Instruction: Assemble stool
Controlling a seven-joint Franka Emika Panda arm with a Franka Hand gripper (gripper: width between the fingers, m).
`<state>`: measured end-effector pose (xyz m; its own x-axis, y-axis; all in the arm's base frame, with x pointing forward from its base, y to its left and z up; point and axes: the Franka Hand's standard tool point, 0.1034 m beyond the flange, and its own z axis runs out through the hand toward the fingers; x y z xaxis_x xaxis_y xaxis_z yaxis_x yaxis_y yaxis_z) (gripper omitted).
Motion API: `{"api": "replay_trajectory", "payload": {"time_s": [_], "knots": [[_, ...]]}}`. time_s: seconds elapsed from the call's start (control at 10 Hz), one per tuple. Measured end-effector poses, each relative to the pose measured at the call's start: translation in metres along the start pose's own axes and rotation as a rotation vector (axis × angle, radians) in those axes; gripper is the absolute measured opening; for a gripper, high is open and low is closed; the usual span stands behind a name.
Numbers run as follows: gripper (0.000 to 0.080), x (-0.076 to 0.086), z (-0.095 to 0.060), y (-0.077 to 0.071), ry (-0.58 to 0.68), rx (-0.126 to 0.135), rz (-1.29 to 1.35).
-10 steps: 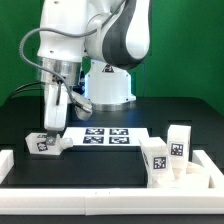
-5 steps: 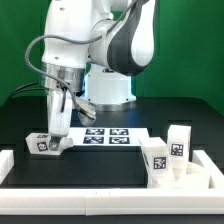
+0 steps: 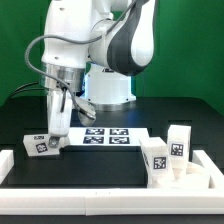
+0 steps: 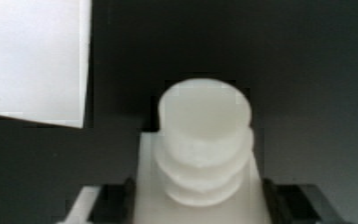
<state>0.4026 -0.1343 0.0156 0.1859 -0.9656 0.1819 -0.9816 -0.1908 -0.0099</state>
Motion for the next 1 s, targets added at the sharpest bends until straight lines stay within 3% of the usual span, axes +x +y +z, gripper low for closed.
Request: {"api": "replay_trajectory", "payload": {"time_s": [0.3,0.8,1.0], "knots": [[0.0331,-0.023,-0.005,-0.013,0.045,0.023,-0.306],[0.0333,-0.025,-0.006,-0.019,0.055,0.016,-0.618],[0.0333,-0.04,-0.009,-0.027,0.059,0.018,-0.872]]}}
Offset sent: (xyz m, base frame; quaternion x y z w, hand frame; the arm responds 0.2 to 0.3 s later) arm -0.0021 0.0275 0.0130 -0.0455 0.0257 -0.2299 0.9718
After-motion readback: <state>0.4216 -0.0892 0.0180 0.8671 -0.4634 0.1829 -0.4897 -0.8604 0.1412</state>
